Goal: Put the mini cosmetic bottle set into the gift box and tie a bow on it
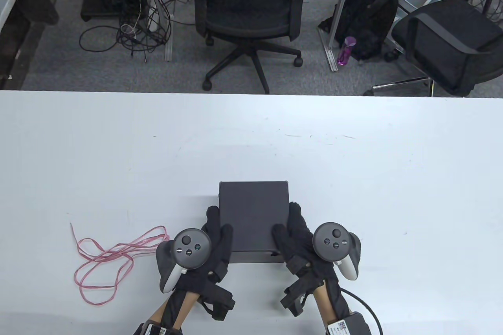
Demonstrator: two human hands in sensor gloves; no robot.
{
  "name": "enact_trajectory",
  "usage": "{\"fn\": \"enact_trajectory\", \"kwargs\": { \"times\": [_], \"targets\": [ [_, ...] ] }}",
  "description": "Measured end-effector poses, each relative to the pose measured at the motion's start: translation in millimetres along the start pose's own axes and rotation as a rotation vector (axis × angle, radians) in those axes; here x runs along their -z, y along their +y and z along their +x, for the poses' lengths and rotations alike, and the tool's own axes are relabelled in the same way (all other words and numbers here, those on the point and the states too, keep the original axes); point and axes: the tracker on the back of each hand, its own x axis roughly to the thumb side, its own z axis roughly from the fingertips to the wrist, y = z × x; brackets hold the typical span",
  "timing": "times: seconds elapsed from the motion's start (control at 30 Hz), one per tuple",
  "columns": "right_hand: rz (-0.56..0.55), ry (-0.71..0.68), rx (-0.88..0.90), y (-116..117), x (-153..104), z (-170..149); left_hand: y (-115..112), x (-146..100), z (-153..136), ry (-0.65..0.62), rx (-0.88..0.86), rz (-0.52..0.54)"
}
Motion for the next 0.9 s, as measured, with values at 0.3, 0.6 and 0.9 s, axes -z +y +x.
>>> {"fn": "enact_trajectory", "kwargs": {
  "times": [0.3, 0.6, 0.9],
  "targets": [
    [-0.018, -0.018, 0.002, 1.3, -0.9, -1.4, -0.8, -0.8, 0.5, 0.000, 0.007, 0.013],
    [-0.053, -0.019, -0.043, -1.5, -3.6, 0.3, 4.6, -0.7, 2.6, -0.004, 0.071, -0.012],
    [-0.277, -0.026, -0.054, -27.7, -8.6, -12.1, 55.5, 3.9, -22.9, 0.109, 0.130, 0.109]
  ]
}}
